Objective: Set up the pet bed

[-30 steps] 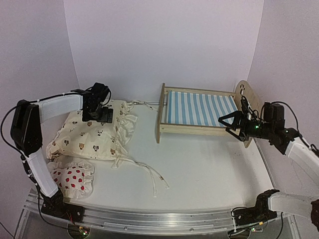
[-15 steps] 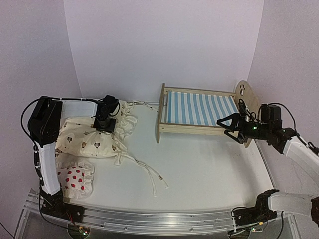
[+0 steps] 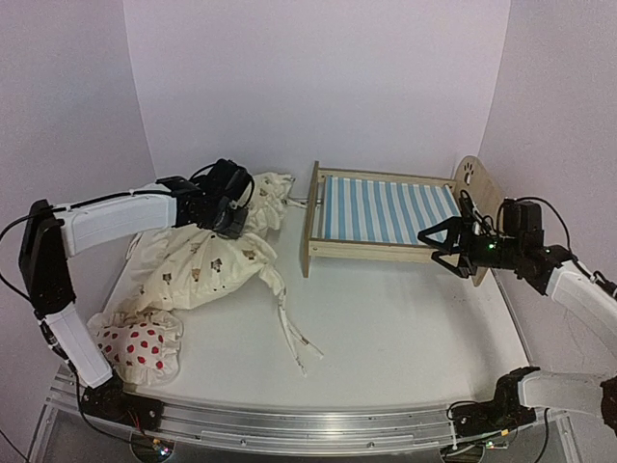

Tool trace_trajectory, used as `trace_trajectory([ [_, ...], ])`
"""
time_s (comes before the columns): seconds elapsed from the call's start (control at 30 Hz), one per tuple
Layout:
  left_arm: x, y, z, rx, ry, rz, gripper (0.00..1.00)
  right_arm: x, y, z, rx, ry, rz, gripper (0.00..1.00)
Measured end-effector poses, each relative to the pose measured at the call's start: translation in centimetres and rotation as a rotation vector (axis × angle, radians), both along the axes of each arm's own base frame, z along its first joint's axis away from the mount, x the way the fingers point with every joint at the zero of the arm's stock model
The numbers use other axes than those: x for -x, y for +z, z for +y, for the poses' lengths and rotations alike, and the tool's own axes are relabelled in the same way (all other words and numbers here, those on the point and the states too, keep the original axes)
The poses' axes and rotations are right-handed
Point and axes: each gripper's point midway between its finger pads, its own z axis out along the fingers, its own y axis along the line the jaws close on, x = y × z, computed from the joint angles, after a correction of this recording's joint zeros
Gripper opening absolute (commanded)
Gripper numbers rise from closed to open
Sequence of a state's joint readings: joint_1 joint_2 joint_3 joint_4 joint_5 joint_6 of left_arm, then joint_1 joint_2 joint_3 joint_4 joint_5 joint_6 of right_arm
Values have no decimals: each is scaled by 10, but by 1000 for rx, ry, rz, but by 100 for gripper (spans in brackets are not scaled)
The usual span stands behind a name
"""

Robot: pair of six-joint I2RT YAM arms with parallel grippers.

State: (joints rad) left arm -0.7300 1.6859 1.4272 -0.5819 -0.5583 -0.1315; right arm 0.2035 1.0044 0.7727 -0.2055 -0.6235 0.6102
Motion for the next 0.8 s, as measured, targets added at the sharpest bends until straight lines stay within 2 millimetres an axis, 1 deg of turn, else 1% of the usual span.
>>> trace_trajectory([
  [0.1, 38, 36, -38, 0, -127, -77, 0, -2, 10, 1, -10, 6, -15, 98],
  [0.17, 72, 52, -67, -12, -230, -118, 0, -3, 19, 2, -14, 7, -30, 98],
  [0.27, 122, 59, -106, -39, -386, -142, 0, -3, 30, 2, -15, 8, -51, 98],
  [0.33, 153, 54, -125, -64, -471, -146, 0, -2, 36, 2, -15, 10, -61, 98],
  [0.4, 180, 42, -135, -102, -543, -132, 0, -2, 40, 2, -13, 11, -67, 98],
  [0.43, 190, 34, -138, -121, -573, -119, 0, -1, 41, 2, -13, 12, -67, 98],
  [0.5, 202, 19, -138, -144, -614, -90, 0, -2, 43, 2, -13, 14, -61, 98],
  [0.6, 215, 0, -134, -171, -666, -41, 0, -7, 40, 5, -15, 26, -36, 98],
  [0.7, 231, -8, -134, -162, -726, -2, 0, -16, 34, 10, -17, 44, 8, 98],
  [0.8, 249, -13, -136, -136, -794, 37, 0, -26, 25, 18, -18, 71, 60, 98],
])
